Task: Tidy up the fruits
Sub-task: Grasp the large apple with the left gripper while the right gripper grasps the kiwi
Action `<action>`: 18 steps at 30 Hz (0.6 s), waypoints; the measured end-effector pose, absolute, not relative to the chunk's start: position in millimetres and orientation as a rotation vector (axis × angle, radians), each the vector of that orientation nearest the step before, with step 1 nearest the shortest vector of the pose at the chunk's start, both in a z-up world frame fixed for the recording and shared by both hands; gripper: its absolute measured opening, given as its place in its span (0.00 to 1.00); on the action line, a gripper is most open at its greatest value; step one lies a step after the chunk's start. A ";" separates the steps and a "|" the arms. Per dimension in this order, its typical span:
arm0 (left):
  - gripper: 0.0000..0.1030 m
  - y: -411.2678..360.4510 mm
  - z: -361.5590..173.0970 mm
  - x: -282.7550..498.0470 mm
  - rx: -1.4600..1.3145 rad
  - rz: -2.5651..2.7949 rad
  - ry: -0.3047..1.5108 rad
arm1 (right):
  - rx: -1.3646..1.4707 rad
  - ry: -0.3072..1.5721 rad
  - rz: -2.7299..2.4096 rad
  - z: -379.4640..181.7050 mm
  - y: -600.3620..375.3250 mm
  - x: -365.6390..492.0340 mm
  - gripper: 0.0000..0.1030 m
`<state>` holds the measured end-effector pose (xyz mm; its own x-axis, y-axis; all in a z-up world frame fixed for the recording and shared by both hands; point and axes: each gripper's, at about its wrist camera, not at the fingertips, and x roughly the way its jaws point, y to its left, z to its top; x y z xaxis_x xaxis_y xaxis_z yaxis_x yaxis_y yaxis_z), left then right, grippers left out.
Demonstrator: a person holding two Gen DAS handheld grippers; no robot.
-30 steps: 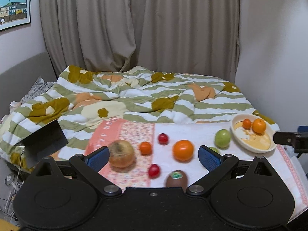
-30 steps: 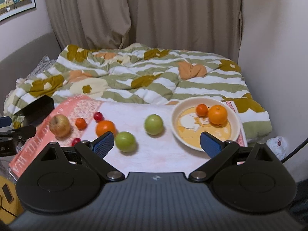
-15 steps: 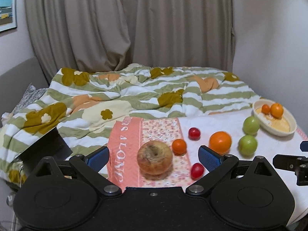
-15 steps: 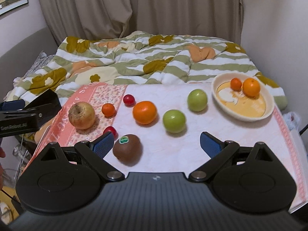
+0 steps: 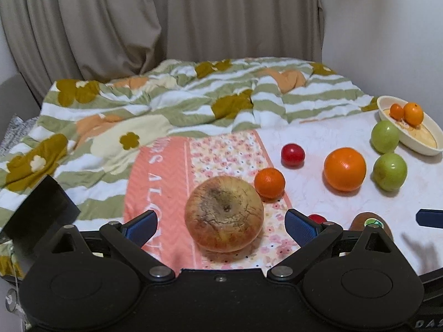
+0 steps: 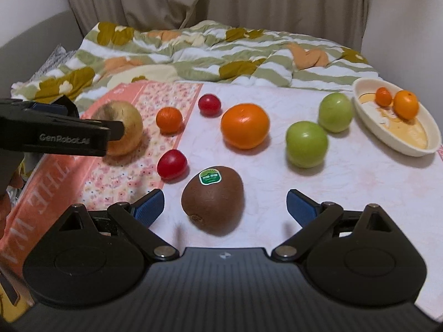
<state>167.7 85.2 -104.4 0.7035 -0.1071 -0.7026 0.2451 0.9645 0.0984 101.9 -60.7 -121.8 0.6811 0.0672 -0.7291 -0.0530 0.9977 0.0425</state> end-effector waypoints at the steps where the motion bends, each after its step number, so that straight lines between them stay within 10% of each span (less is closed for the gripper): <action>1: 0.97 84.2 -108.2 171.3 0.189 -0.202 0.774 | 0.017 0.821 0.069 -124.1 -59.6 104.3 1.00; 18: 0.76 83.0 -132.1 198.0 0.193 -0.219 0.847 | -0.025 0.858 0.094 -145.7 -47.6 125.3 1.00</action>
<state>198.0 83.0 -132.1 0.6420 -0.1147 -0.7581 0.2678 0.9600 0.0815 125.3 -47.6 -145.7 0.6500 0.0729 -0.7565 -0.0927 0.9956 0.0162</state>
